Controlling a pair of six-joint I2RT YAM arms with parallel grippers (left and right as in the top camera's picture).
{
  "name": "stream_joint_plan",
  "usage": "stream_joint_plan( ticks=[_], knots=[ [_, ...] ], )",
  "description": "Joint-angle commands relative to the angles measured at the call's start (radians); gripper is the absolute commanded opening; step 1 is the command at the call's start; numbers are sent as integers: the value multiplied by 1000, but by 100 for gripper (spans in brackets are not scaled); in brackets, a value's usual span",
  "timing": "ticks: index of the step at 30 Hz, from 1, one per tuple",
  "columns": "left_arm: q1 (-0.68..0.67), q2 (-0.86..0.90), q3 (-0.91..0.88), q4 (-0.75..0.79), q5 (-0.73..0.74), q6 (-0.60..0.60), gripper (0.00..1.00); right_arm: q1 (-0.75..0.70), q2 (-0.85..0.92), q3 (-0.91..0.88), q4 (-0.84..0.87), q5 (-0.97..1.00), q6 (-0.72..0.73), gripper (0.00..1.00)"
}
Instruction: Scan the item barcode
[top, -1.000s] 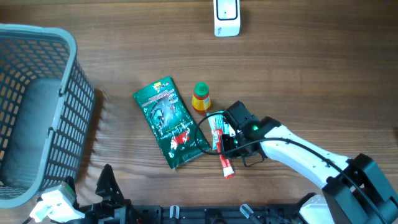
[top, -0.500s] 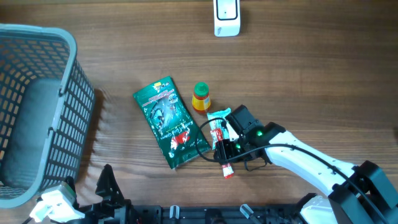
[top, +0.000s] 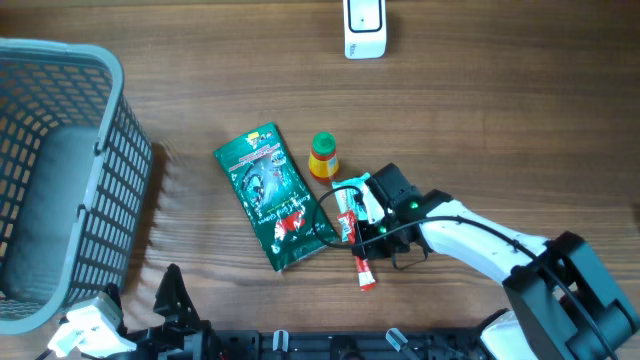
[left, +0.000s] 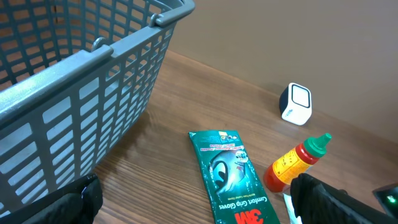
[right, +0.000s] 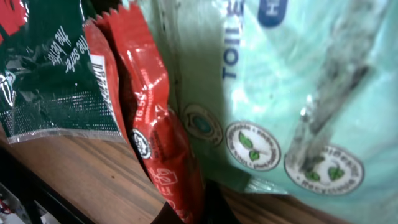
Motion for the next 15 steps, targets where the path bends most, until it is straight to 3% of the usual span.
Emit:
stream_joint_plan(
  ticks=[1,4,8,15],
  knots=[
    [6,-2,-1,1,-2,-6,100,-5,-149,24,-48,-16,10,4],
    [6,-2,-1,1,-2,-6,100,-5,-449,26,-172,90,52,4],
    [6,-2,-1,1,-2,-6,100,-5,-698,26,-253,248,75,5],
    [6,-2,-1,1,-2,-6,100,-5,-848,26,-248,23,-114,4]
  ],
)
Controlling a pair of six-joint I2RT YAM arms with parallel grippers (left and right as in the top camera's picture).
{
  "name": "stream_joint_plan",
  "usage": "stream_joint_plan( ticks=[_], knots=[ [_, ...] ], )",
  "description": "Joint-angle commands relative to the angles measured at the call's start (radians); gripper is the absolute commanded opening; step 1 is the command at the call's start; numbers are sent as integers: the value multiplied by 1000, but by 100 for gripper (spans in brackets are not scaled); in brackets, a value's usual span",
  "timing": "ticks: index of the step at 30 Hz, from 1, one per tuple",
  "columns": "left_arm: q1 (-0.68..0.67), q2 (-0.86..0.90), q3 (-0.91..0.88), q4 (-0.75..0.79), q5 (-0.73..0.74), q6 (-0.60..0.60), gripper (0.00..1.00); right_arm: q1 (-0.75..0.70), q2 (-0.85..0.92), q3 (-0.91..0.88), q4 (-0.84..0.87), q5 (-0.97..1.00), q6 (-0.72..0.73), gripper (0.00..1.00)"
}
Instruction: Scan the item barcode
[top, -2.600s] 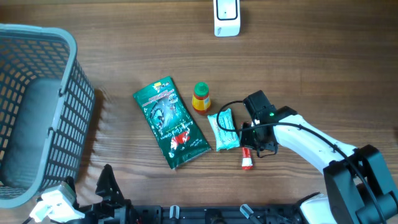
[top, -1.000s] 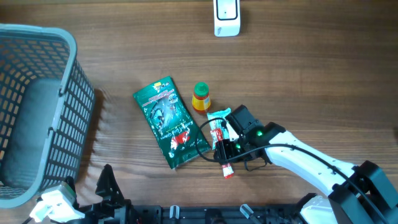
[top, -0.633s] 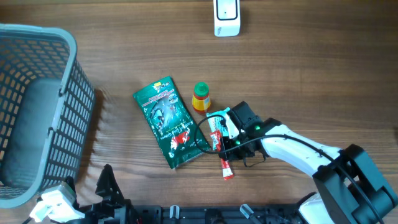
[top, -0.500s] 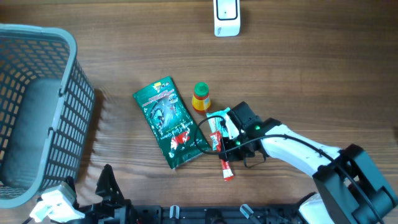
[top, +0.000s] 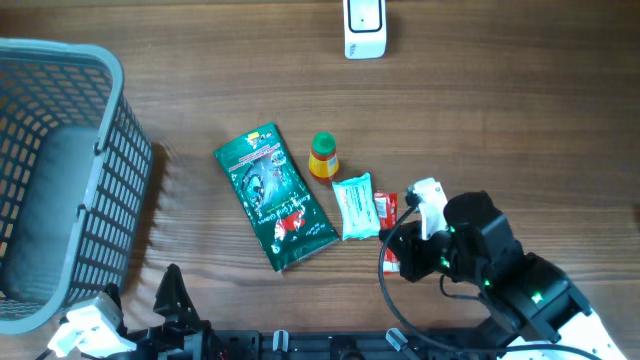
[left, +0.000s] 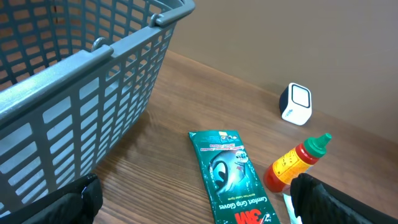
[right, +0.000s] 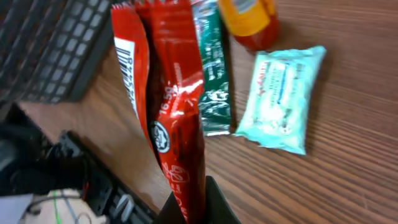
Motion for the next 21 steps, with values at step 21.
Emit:
stream_joint_plan(
  ticks=[21],
  knots=[
    [6,-2,-1,1,-2,-6,100,-1,164,16,101,-241,-196,5]
  ],
)
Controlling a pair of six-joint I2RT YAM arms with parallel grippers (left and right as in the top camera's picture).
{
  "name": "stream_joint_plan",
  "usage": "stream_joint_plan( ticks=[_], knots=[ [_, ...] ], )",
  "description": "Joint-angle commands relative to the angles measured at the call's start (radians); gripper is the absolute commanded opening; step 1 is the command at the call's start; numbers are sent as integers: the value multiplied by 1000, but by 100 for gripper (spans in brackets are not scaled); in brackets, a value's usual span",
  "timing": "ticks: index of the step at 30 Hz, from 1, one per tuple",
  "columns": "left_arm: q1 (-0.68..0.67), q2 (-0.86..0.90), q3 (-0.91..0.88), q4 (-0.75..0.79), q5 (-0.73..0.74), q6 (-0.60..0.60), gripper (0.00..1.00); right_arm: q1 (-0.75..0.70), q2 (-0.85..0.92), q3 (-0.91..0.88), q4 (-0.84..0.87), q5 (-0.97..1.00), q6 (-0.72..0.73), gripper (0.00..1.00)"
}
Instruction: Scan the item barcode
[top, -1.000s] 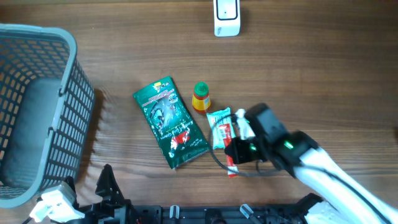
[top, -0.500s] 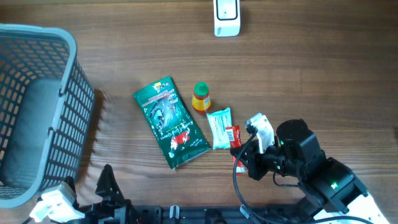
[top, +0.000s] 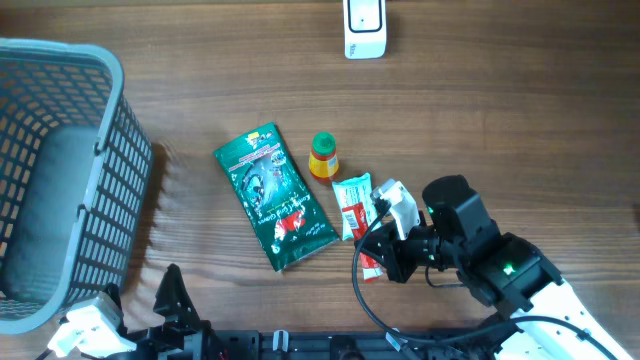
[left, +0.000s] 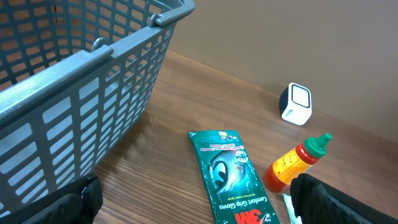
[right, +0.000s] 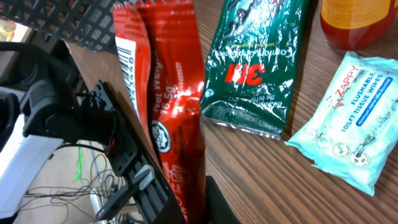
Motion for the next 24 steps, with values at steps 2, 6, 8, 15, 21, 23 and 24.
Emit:
stream_joint_plan(
  ticks=[2,6,8,15,21,23,24],
  knots=[
    [6,-2,-1,1,-2,-6,100,-1,2,16,5,55,50,5],
    [6,-2,-1,1,-2,-6,100,-1,2,16,6,149,104,4],
    [6,-2,-1,1,-2,-6,100,-1,2,16,14,187,121,4],
    [6,-2,-1,1,-2,-6,100,-1,2,16,84,315,243,4],
    [6,-2,-1,1,-2,-6,100,-1,4,16,177,735,243,4],
    [6,-2,-1,1,-2,-6,100,-1,18,16,219,786,238,5],
    [6,-2,-1,1,-2,-6,100,-1,35,16,253,784,210,5]
  ],
)
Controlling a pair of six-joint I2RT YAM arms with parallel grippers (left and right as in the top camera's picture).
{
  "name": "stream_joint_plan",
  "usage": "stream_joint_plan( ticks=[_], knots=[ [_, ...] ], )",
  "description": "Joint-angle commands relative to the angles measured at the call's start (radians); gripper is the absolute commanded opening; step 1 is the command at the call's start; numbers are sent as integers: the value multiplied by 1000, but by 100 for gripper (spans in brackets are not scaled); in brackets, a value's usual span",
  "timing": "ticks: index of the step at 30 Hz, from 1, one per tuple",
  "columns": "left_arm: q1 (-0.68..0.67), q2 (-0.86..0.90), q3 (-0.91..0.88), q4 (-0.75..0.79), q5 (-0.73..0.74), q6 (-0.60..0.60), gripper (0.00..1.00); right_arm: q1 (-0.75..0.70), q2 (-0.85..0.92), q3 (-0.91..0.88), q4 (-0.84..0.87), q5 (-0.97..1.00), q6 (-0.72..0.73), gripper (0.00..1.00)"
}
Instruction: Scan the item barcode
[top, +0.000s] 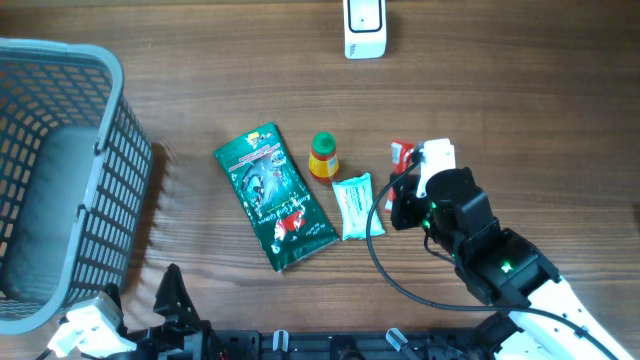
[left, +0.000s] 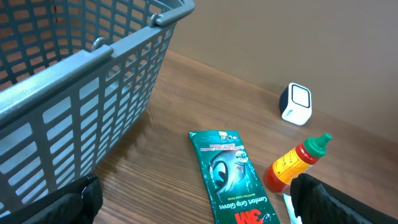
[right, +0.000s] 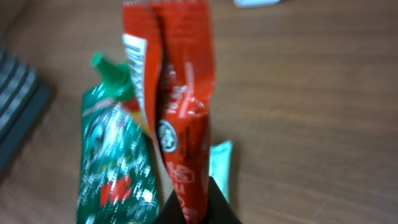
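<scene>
My right gripper is shut on the lower end of a red sachet, which stands up in its jaws with a white barcode strip along its left edge. Overhead, the sachet pokes out beyond the right gripper, to the right of the sauce bottle and well short of the white scanner at the table's far edge. The scanner also shows in the left wrist view. My left gripper sits open and low at the front left, holding nothing.
A green 3M gloves pack and a pale wipes pack lie mid-table beside the bottle. A grey plastic basket fills the left side. Bare wood lies between the sachet and the scanner.
My right gripper has moved from the front of the table, by the wipes pack, back toward the scanner with the red sachet still in it. The left arm has not moved.
My right gripper was down on the red sachet lying by the gloves and wipes packs. Then it held the sachet raised to the right of the wipes, then near the table's front. Now the sachet is held right of the bottle, nearer the scanner.
</scene>
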Motion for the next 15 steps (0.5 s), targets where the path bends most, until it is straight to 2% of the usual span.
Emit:
stream_joint_plan(
  ticks=[1,4,6,9,11,13,15],
  knots=[
    [6,-2,-1,0,-2,-6,100,-1,51,16,98,104,-87,4],
    [6,-2,-1,0,-2,-6,100,-1,145,16,259,133,-299,4],
    [6,-2,-1,0,-2,-6,100,-1,274,16,404,267,-379,4],
    [6,-2,-1,0,-2,-6,100,-10,453,16,674,474,-589,4],
    [6,-2,-1,0,-2,-6,100,-55,563,21,846,517,-686,4],
    [6,-2,-1,0,-2,-6,100,-134,659,79,933,501,-704,4],
    [6,-2,-1,0,-2,-6,100,-226,749,209,932,358,-706,4]
  ],
)
